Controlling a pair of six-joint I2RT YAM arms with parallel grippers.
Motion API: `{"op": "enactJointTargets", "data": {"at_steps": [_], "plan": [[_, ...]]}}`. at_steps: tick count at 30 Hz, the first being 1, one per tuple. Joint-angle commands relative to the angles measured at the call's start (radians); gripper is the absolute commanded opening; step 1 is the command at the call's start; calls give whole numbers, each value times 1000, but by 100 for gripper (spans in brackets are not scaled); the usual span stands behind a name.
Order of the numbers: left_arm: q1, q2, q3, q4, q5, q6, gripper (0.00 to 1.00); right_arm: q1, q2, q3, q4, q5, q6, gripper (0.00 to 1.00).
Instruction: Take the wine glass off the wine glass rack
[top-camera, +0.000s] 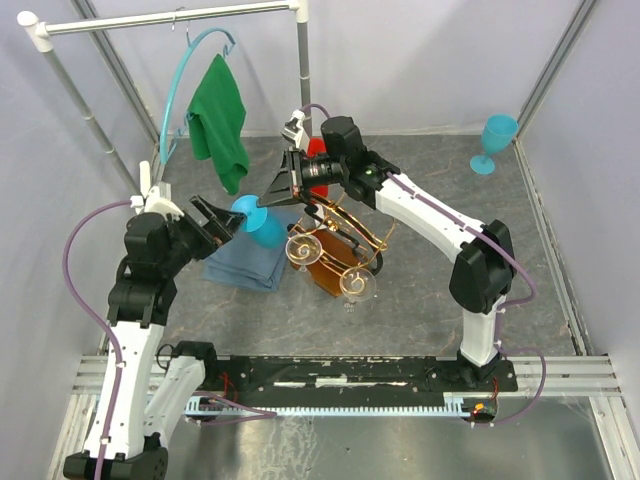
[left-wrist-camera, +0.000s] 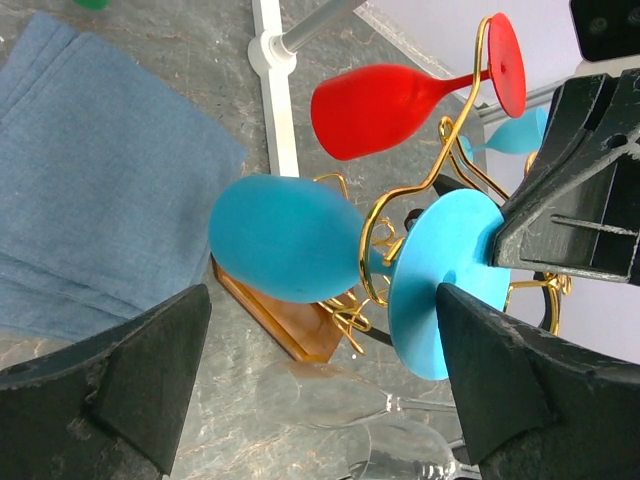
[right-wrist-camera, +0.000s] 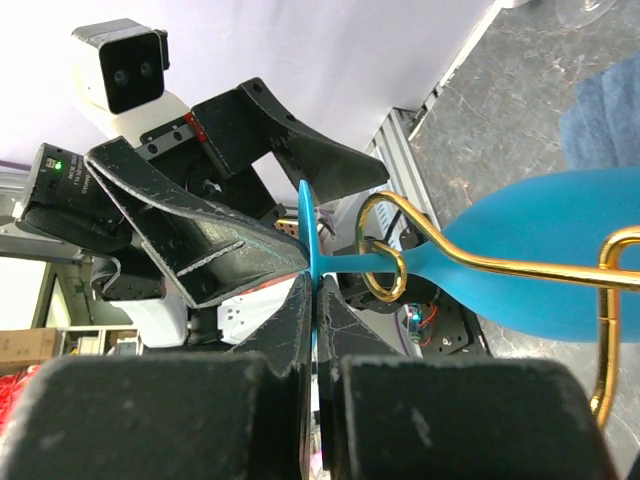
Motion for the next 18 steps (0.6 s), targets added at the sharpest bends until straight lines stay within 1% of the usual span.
{"op": "enactJointTargets", "data": {"at_steps": [1,4,8,15,18], "plan": [[-2,-17,58,-47,-96,41,99,2,-26,36,180,-56,64,1],[-1,-43,81,-71,-181,28,99,4,-28,35,189,-62,73,1],[-2,-62,113,-103,-240,24,99,6,-3,50,187,-58,77,1],[-3,-69,121,-127,-267,33,99,13,41,97,173,-37,63,1],[-1,-69,121,-127,-270,35,99,13,54,133,121,-18,19,1]]}}
